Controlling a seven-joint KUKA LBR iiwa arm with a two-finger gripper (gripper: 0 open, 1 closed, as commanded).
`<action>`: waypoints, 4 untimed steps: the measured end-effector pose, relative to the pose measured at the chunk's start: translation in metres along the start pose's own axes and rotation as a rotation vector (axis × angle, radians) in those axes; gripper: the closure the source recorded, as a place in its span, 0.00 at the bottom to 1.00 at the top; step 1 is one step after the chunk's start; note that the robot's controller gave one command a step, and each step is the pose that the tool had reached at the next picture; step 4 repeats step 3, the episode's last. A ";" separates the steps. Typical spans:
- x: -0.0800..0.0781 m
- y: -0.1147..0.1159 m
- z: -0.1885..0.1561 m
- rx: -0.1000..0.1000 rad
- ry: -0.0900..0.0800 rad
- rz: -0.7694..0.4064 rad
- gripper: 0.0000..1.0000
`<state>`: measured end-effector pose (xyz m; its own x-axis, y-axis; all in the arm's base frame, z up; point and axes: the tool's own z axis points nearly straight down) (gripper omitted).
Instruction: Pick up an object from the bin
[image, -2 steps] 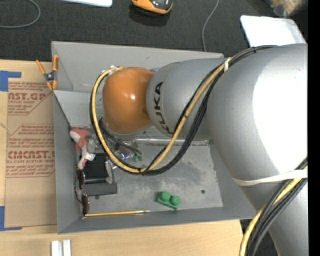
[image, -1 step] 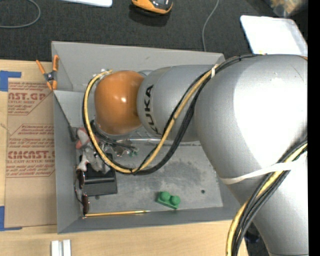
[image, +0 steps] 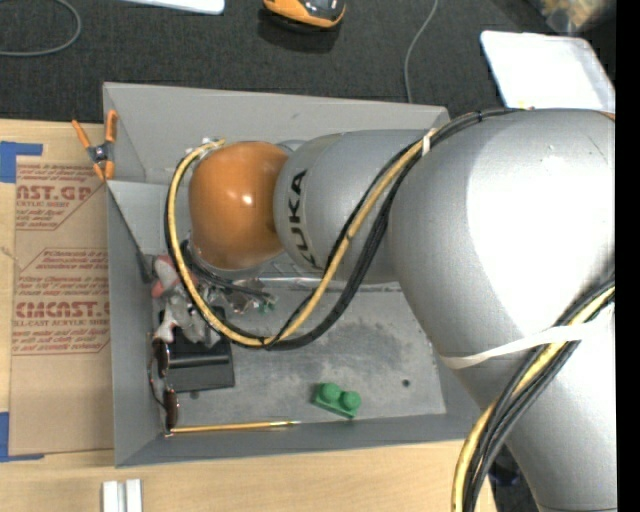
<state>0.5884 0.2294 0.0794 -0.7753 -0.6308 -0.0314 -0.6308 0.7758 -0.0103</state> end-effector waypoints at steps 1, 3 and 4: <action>0.001 -0.001 -0.009 0.001 -0.001 -0.041 1.00; 0.000 -0.010 -0.010 0.001 -0.005 -0.091 1.00; 0.000 -0.010 -0.010 0.001 -0.005 -0.091 1.00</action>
Offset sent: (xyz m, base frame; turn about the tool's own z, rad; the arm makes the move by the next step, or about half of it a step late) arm -0.0009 -0.0046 0.0110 -0.0305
